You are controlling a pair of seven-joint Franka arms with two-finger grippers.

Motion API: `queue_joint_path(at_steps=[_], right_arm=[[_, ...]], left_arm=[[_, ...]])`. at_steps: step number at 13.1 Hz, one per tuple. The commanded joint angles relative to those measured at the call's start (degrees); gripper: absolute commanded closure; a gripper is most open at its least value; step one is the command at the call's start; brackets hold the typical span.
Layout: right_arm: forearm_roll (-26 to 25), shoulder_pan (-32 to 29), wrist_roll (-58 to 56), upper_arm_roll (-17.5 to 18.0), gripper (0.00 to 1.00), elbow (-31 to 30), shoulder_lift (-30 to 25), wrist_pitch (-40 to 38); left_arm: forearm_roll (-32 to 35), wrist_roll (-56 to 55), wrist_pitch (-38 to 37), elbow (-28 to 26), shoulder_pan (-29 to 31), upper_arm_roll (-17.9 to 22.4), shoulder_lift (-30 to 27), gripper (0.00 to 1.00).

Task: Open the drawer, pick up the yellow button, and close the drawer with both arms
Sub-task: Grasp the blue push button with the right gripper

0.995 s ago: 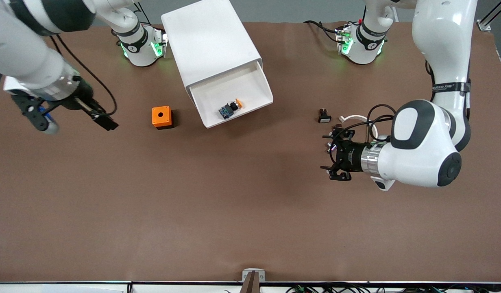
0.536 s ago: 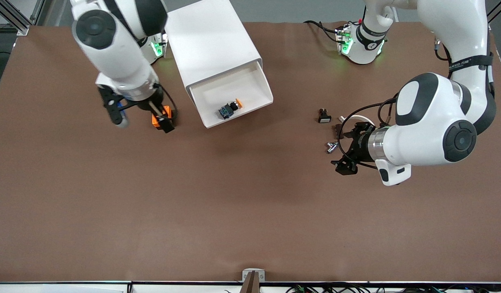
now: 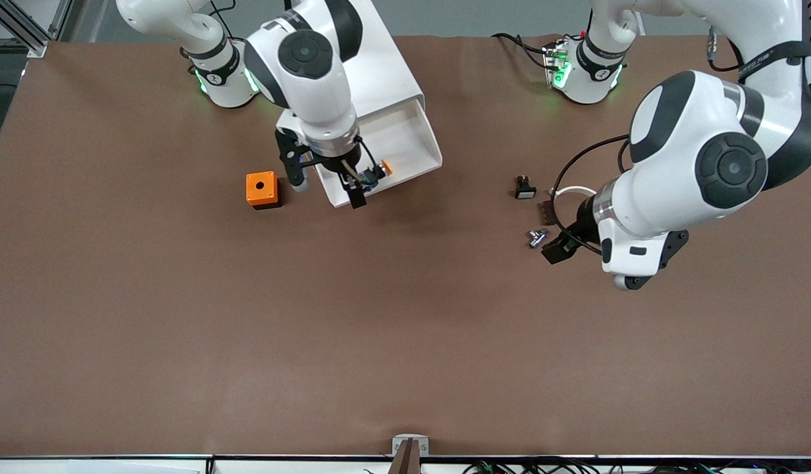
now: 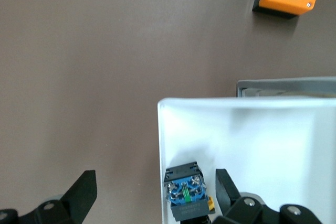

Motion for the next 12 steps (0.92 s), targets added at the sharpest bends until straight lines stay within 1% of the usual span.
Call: queue_joint_path(at_steps=[1, 4, 5, 6, 8, 10, 11, 12], right_arm=[[0.21, 1.52, 1.29, -0.70, 0.00, -0.57, 0.78, 1.22], [0.21, 3.27, 1.91, -0.70, 0.01, -2.16, 0.78, 2.98], [0.21, 3.63, 1.91, -0.70, 0.05, -2.16, 0.69, 2.64], [0.21, 3.63, 1.91, -0.70, 0.12, -2.16, 0.61, 2.37], [0.21, 3.81, 1.82, -0.61, 0.32, -2.16, 0.43, 2.19], [0.21, 3.98, 1.73, -0.61, 0.54, -2.16, 0.34, 1.67], [0.21, 3.98, 1.47, -0.61, 0.70, -2.16, 0.25, 1.32], [0.21, 4.24, 1.21, -0.61, 0.83, -2.07, 0.08, 1.23]], left_arm=[[1.84, 2.59, 0.07, -1.61, -0.62, 0.04, -0.15, 0.00], [2.81, 3.74, 1.99, -1.70, -2.64, -0.05, 2.23, 0.00], [2.90, 3.74, 2.35, -1.79, -3.00, -0.14, 2.49, 0.00], [2.90, 3.82, 2.44, -1.79, -3.44, -0.49, 2.93, 0.00], [2.72, 3.74, 2.44, -2.31, -4.40, -0.75, 3.02, 0.00], [2.02, 3.74, 2.53, -2.58, -5.64, -1.10, 4.07, 0.00], [1.76, 3.74, 3.14, -2.67, -5.90, -2.15, 4.16, 0.00], [1.67, 3.82, 4.19, -2.93, -5.99, -2.86, 4.51, 0.00]])
